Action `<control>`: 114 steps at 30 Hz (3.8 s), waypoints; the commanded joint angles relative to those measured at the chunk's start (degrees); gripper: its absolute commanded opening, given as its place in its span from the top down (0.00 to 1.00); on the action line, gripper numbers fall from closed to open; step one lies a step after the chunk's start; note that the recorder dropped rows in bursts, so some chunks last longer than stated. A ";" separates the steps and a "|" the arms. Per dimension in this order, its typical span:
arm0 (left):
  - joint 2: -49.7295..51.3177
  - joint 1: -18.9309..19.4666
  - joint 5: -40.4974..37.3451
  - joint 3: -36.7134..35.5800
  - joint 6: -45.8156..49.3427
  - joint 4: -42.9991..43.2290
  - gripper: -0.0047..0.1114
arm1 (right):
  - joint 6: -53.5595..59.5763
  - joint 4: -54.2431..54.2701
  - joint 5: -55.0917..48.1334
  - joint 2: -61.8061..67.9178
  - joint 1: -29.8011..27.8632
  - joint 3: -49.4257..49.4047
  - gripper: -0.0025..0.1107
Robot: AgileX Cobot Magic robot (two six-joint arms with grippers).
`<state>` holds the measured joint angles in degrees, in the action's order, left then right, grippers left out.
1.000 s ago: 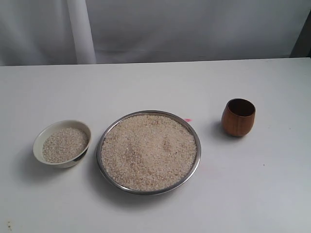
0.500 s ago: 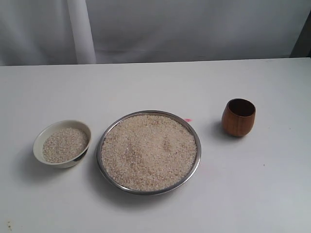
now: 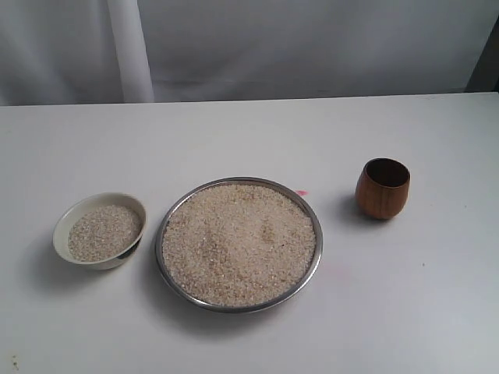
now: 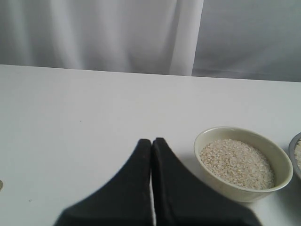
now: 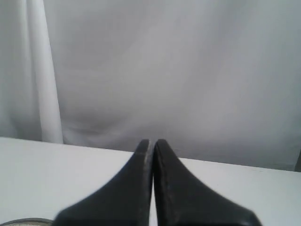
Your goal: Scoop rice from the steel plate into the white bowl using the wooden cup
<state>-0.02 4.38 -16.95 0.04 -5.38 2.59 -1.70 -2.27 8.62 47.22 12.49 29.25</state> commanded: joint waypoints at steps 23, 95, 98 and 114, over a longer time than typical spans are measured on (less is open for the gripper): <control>0.02 -0.37 0.66 -0.04 -0.12 -0.07 0.96 | -1.64 -5.19 42.67 49.85 -0.42 -8.81 0.98; 0.02 -0.37 0.66 -0.04 -0.12 -0.07 0.96 | 0.21 2.27 51.18 62.45 -0.42 -2.44 0.16; 0.02 -0.37 0.66 -0.04 -0.12 -0.07 0.96 | 0.46 2.27 54.82 64.49 -0.42 -2.44 0.16; 0.02 -0.37 0.66 -0.04 -0.12 -0.07 0.96 | 4.05 2.27 53.44 72.84 -0.42 4.79 0.17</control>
<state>-0.02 4.38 -16.95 0.04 -5.38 2.59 1.15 -0.39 62.02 118.59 12.49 33.10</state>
